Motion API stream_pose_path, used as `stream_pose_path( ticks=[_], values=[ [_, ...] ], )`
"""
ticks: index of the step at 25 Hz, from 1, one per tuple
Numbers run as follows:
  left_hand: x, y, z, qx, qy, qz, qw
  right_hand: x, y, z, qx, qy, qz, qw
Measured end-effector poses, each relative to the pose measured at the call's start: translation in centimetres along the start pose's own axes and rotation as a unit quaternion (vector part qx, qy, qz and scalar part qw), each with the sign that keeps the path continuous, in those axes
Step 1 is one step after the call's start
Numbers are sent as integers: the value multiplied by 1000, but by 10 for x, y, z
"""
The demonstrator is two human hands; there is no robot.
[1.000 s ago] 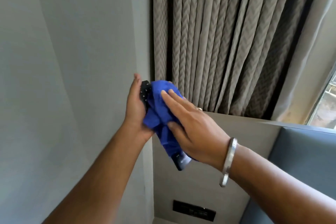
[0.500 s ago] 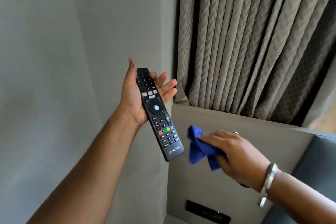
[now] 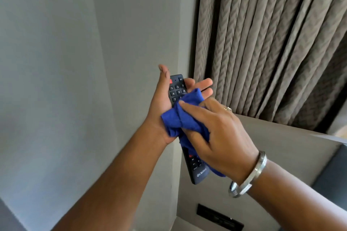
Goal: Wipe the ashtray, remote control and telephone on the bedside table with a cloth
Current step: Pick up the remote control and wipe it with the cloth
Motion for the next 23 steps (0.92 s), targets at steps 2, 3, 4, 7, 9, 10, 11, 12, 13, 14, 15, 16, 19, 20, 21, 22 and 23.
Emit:
stream_pose_path(
  ticks=[2, 3, 4, 7, 9, 10, 11, 12, 13, 14, 15, 16, 19, 20, 21, 22, 23],
  values=[
    [10, 17, -4, -36, 23, -9, 999, -14, -1, -17, 31, -57, 12, 998],
    [14, 22, -6, -46, 29, -14, 998, -20, 0, -26, 38, -85, 13, 996],
    [17, 25, -7, -49, 32, -20, 998, -24, 1, -33, 43, -106, 6, 993],
    [25, 20, -11, -32, 39, -65, 997, -9, 12, -36, 56, -88, -15, 994],
    [25, 16, -13, -34, 31, -67, 997, 13, 21, -26, 38, -24, 4, 999],
    [22, 15, -14, -36, 24, -62, 997, 20, 23, -20, 31, 4, 10, 999],
    [18, 13, -14, -40, 14, -57, 997, 21, 22, -14, 26, 13, 13, 999],
    [14, 14, -13, -46, 6, -52, 998, 15, 19, -9, 21, 3, 17, 1000],
    [11, 15, -12, -53, 4, -48, 997, 6, 15, -8, 15, -21, 29, 999],
    [13, 20, -12, -60, 11, -48, 997, -4, 11, -12, 12, -49, 43, 998],
    [18, 25, -12, -68, 24, -51, 996, -13, 9, -20, 15, -81, 49, 995],
    [25, 32, -13, -78, 37, -55, 995, -20, 9, -31, 23, -117, 44, 992],
    [40, 33, -18, -71, 71, -58, 993, -16, 14, -49, 26, -139, 13, 990],
    [39, 26, -19, -61, 74, -54, 994, -9, 15, -45, 19, -103, 12, 994],
    [37, 18, -18, -52, 74, -47, 995, -3, 14, -39, 12, -61, 13, 998],
    [33, 12, -16, -48, 70, -43, 995, 1, 12, -31, 4, -24, 8, 1000],
    [27, 8, -15, -48, 64, -44, 996, 2, 8, -24, -2, -1, 0, 1000]
  ],
)
Point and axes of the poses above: each hand's wrist, its own z-axis towards the middle knuckle, its own x-axis out of the back of the hand, y = z × x, the point moved 9 cm from there along z, towards the middle knuckle, and after that the axes turned 1 degree about -y, right-handed, at the moved point
